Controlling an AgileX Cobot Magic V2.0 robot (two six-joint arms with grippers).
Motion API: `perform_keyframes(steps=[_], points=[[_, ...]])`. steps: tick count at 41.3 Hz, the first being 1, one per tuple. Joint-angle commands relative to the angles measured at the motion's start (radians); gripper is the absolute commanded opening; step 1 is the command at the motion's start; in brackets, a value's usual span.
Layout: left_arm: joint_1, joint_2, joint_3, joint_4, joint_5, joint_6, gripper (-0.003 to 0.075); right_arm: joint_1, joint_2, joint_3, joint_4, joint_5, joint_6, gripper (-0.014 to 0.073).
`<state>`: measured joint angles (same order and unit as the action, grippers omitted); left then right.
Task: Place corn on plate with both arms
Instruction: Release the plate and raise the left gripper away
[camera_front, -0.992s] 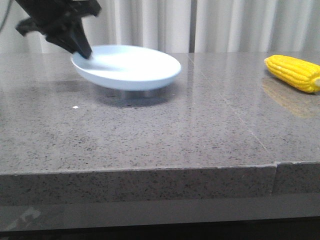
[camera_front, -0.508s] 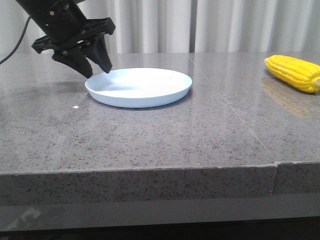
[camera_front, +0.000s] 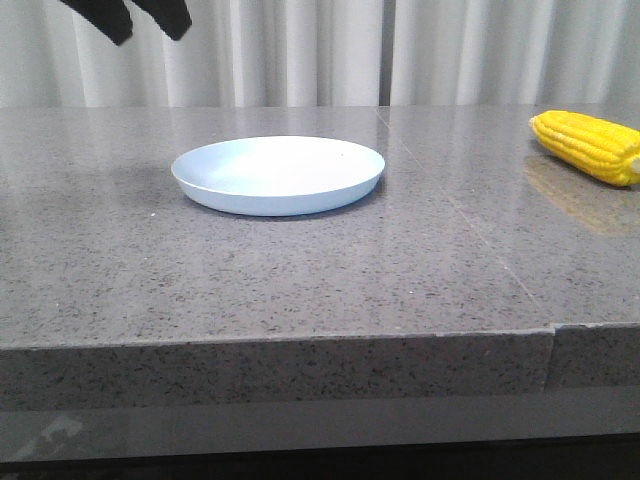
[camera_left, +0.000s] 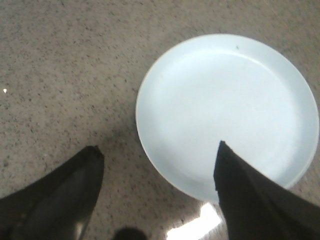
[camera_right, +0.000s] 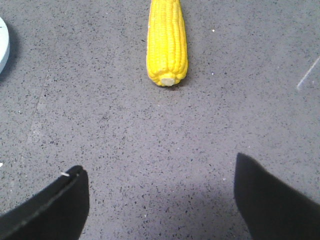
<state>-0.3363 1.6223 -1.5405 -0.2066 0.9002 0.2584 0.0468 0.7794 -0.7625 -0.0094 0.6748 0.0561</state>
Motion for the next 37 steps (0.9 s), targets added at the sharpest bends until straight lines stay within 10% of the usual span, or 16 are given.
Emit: perform_keyframes(steps=[1,37], points=[[-0.059,-0.146,0.054,0.069,-0.014,-0.032,0.0463,-0.005,0.003,-0.034,-0.002,-0.061,-0.013,0.0615],[-0.105,-1.039,0.625,0.218,-0.072,-0.23,0.0463,-0.005,0.003,-0.034,-0.002,-0.061,-0.013,0.0615]])
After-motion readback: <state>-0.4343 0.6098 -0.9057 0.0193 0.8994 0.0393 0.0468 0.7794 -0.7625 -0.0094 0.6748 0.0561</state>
